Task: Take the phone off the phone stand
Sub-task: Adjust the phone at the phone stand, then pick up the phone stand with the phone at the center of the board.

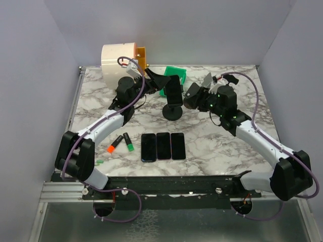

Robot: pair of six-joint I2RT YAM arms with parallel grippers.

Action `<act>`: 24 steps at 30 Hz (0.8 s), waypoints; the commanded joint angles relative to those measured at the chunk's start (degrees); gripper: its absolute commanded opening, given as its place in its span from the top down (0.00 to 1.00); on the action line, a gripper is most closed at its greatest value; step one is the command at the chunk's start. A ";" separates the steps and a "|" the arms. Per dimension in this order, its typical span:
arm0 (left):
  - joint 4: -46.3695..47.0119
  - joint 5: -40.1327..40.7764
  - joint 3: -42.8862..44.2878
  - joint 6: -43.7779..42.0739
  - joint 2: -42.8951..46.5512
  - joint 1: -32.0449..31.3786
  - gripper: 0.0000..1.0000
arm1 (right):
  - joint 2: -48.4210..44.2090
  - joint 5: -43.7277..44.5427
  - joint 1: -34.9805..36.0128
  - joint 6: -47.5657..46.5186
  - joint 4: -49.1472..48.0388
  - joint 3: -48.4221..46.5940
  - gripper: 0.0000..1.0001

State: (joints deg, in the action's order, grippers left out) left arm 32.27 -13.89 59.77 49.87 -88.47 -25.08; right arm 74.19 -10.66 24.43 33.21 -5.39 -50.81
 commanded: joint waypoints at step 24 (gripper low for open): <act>-29.50 33.39 -11.07 -17.05 32.56 1.35 0.01 | 21.39 36.58 15.24 -13.61 46.93 -55.65 0.00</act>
State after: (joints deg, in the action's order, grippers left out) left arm 6.22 14.26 52.31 32.93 -59.48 -23.75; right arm 91.31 24.40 39.81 18.59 34.37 -99.53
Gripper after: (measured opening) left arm 0.987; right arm 0.986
